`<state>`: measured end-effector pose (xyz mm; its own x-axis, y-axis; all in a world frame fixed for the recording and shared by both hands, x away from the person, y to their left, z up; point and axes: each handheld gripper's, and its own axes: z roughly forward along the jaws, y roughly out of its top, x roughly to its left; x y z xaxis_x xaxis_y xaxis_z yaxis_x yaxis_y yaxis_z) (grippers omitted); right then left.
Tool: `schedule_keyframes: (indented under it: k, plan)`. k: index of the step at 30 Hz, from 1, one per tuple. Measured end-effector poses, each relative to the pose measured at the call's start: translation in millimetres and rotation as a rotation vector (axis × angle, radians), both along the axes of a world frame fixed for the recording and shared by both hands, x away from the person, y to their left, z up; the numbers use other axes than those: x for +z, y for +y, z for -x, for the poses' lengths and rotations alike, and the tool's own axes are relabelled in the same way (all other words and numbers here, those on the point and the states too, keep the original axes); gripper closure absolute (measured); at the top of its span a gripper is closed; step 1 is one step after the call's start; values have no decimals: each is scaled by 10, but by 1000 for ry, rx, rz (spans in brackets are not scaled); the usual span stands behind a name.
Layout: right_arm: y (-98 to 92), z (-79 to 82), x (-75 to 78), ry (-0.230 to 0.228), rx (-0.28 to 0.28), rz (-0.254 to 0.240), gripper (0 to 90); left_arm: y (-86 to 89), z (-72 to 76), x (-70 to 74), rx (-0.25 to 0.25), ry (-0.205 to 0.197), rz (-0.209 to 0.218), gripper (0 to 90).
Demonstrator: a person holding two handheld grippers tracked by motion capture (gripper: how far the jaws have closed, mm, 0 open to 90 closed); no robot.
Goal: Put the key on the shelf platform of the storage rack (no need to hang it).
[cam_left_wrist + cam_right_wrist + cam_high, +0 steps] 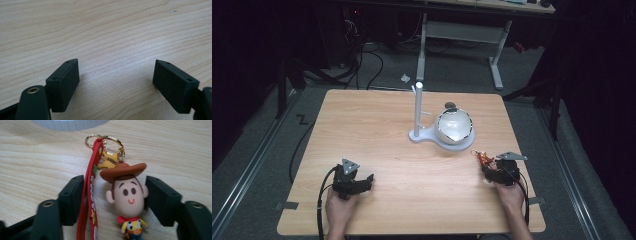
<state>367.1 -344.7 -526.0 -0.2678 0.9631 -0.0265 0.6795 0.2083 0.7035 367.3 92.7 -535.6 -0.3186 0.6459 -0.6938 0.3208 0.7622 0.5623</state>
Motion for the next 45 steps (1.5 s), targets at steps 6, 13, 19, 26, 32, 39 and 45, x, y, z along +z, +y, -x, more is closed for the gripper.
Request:
schedule_keyframes:
  k: [6,13,19,26,32,39,45]
  plan:
    - [-18,10,5,-4,28,-4,506,-8,-1,4,12,6,7,218]
    - [-43,19,14,-6,56,-16,514,-7,-1,3,13,5,5,217]
    - [-76,60,80,-40,56,-48,515,-8,-2,4,15,5,7,218]
    - [-142,168,217,-63,62,-105,515,-15,-3,7,25,10,14,216]
    - [-176,252,385,-100,75,-139,514,-12,-1,4,21,7,10,215]
    - [-163,311,502,-118,107,-177,514,-12,-1,4,21,7,9,215]
    - [-95,324,597,-124,146,-186,513,-13,-1,3,22,6,9,214]
